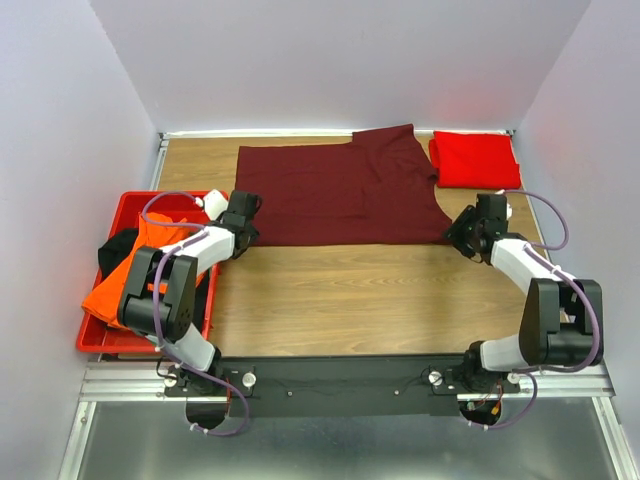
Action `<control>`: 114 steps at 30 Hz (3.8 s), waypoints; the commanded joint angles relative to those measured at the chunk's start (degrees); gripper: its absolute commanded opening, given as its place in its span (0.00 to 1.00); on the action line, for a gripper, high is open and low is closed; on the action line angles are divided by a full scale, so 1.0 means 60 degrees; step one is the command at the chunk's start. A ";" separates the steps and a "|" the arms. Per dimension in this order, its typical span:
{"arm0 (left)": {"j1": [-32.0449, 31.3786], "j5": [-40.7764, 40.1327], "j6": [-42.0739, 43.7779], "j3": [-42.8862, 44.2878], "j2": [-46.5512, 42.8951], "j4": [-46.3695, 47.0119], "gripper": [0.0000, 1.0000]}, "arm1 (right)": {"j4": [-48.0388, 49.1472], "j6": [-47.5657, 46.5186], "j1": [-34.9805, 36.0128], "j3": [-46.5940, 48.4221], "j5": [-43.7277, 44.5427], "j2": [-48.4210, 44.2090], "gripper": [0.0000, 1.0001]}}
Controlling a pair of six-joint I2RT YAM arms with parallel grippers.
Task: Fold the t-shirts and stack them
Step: Fold the tshirt
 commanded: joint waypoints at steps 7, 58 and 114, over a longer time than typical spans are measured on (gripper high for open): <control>0.0055 -0.1161 -0.0273 0.0026 0.0383 -0.0488 0.45 | -0.0061 -0.0043 -0.0351 0.0086 -0.0207 0.0724 0.56; -0.0677 -0.0634 -0.0332 -0.1335 -0.3584 -0.2421 0.00 | -0.3603 -0.0072 -0.1040 0.0350 0.0994 -0.3053 0.00; 0.0378 0.0113 0.2406 0.7334 0.3515 -0.2246 0.44 | -0.0720 -0.2371 -0.0338 0.8624 -0.1774 0.6404 0.60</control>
